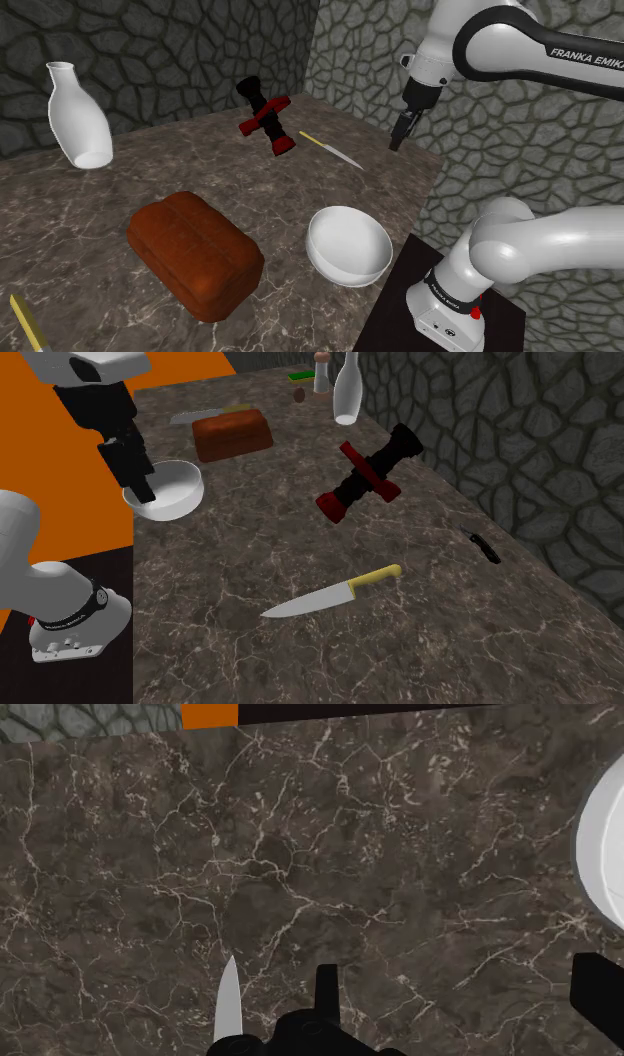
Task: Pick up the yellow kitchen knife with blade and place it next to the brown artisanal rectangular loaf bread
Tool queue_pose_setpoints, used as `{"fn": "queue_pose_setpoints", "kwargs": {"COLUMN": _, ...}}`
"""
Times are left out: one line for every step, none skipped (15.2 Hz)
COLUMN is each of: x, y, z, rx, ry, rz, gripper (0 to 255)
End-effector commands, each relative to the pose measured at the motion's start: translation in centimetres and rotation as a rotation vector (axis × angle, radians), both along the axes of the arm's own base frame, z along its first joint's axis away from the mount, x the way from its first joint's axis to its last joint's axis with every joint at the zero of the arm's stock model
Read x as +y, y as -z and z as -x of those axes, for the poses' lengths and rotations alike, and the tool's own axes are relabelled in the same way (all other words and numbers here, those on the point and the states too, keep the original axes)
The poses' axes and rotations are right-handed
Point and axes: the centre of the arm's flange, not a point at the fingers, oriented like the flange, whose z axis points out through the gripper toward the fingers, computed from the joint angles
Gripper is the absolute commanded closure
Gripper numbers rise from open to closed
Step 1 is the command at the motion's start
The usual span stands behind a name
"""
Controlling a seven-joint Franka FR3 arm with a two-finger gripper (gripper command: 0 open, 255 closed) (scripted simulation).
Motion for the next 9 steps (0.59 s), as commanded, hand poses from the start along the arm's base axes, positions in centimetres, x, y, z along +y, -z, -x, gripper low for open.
{"fn": "queue_pose_setpoints", "kwargs": {"x": 0.0, "y": 0.0, "z": 0.0, "rx": 0.000, "ry": 0.000, "rz": 0.000, "gripper": 0}}
{"fn": "queue_pose_setpoints", "kwargs": {"x": -0.6, "y": 0.5, "z": -1.2, "rx": 0.005, "ry": -0.003, "rz": -0.001, "gripper": 0}}
{"fn": "queue_pose_setpoints", "kwargs": {"x": -1.1, "y": 1.0, "z": -2.4, "rx": 0.011, "ry": -0.005, "rz": -0.002, "gripper": 0}}
{"fn": "queue_pose_setpoints", "kwargs": {"x": -1.7, "y": 1.4, "z": -3.5, "rx": 0.016, "ry": -0.008, "rz": -0.002, "gripper": 0}}
{"fn": "queue_pose_setpoints", "kwargs": {"x": -2.2, "y": 1.9, "z": -4.7, "rx": 0.022, "ry": -0.010, "rz": -0.003, "gripper": 0}}
{"fn": "queue_pose_setpoints", "kwargs": {"x": -2.8, "y": 2.4, "z": -5.9, "rx": 0.027, "ry": -0.013, "rz": -0.004, "gripper": 0}}
{"fn": "queue_pose_setpoints", "kwargs": {"x": -3.3, "y": 3.0, "z": -7.1, "rx": 0.032, "ry": -0.015, "rz": -0.005, "gripper": 0}}
{"fn": "queue_pose_setpoints", "kwargs": {"x": -3.8, "y": 3.5, "z": -8.2, "rx": 0.038, "ry": -0.018, "rz": -0.005, "gripper": 0}}
{"fn": "queue_pose_setpoints", "kwargs": {"x": -4.4, "y": 4.0, "z": -9.4, "rx": 0.043, "ry": -0.020, "rz": -0.006, "gripper": 0}}
